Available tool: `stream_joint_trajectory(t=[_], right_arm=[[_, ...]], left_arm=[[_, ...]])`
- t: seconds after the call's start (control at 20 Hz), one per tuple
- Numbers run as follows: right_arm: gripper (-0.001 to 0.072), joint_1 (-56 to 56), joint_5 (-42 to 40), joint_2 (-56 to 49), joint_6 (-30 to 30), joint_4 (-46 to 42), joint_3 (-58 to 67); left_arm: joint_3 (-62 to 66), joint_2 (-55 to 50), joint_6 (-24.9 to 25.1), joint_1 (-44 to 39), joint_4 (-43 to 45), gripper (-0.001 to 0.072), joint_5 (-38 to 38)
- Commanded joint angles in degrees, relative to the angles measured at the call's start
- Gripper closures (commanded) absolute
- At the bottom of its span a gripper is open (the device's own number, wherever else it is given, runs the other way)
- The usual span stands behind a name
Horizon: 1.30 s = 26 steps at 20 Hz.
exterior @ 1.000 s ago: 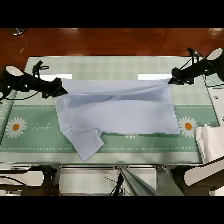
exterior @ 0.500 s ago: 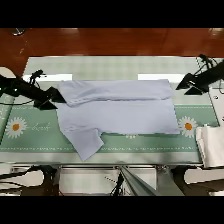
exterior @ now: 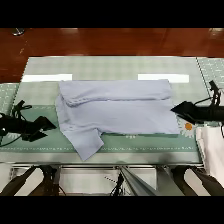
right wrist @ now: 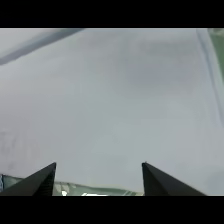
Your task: Fold the shirts.
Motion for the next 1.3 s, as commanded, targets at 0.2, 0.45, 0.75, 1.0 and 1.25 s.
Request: stream_joint_trajectory(t=[0.2, 0.45, 0.75, 1.0, 1.25], right_arm=[[0.0094, -0.13, -1.42, 7.96, -1.2, 7.69, -10.75], [0.0094, -0.13, -2.38, 7.96, -0.76, 10.34, -10.75], [0.0094, -12.41, -3.02, 5.01, 2.93, 0.33, -3.8], [0.0094, -15.02, 4.61, 0.39, 10.73, -20.37, -5.64], [0.0094, -8.48, 3.85, -5.62, 9.33, -17.77, -7.63]], left_arm=[[-13.79, 4.33, 5.18, -3.02, -18.67, 0.0005, 9.01], [-17.57, 4.31, 6.21, -13.33, -24.39, 0.0008, 17.55], [-17.49, 4.33, 9.05, -17.27, -24.65, 0.0691, 19.58], [-17.44, 4.33, 9.38, -17.29, -24.68, 0.0691, 19.41], [-17.44, 4.33, 9.35, -17.29, -24.7, 0.069, 19.43]])
